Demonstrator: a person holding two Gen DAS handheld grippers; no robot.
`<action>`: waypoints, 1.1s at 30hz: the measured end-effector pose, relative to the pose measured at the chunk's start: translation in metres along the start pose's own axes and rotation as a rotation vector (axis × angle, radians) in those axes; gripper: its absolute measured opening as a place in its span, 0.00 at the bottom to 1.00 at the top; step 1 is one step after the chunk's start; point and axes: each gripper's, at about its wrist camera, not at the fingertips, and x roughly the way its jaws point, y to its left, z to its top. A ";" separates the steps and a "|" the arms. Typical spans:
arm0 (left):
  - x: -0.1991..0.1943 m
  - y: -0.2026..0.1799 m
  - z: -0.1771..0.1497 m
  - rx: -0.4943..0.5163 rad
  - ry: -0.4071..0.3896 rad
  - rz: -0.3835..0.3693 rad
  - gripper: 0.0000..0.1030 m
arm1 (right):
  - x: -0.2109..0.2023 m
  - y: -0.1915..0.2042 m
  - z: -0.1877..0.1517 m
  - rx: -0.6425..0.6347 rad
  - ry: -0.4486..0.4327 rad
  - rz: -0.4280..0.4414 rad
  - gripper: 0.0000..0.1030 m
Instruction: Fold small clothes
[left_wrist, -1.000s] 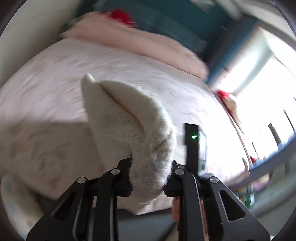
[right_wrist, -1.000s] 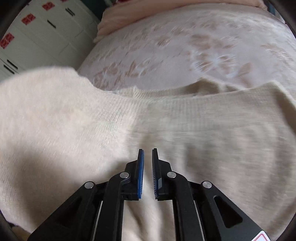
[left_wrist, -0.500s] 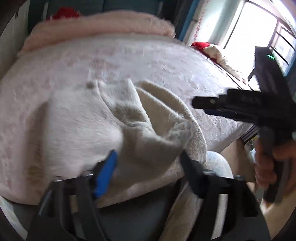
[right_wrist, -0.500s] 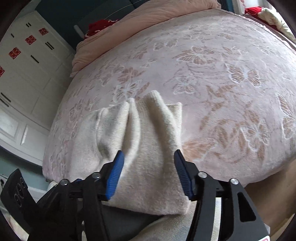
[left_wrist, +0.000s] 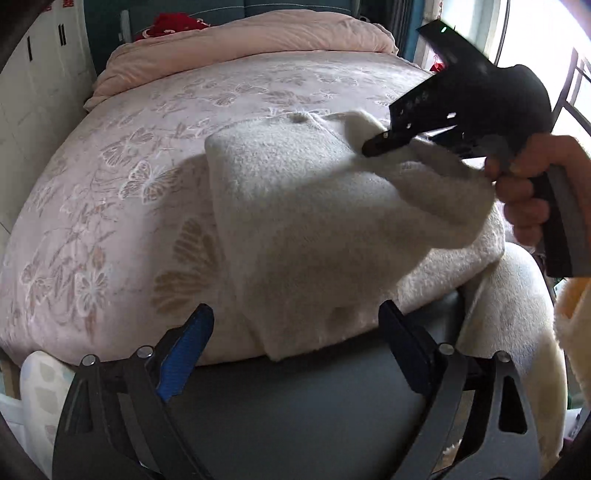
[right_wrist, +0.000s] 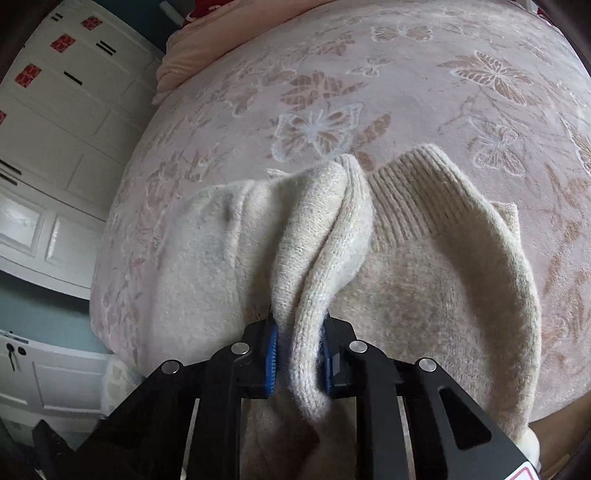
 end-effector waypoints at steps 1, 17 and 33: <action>0.007 0.001 0.002 -0.006 0.020 -0.021 0.72 | -0.013 0.002 0.002 -0.009 -0.036 0.029 0.15; 0.021 -0.002 0.019 -0.018 0.069 -0.047 0.62 | -0.099 -0.081 -0.047 0.121 -0.209 -0.051 0.38; 0.029 0.006 0.015 -0.017 0.112 0.065 0.64 | -0.118 -0.057 -0.119 0.043 -0.159 -0.060 0.08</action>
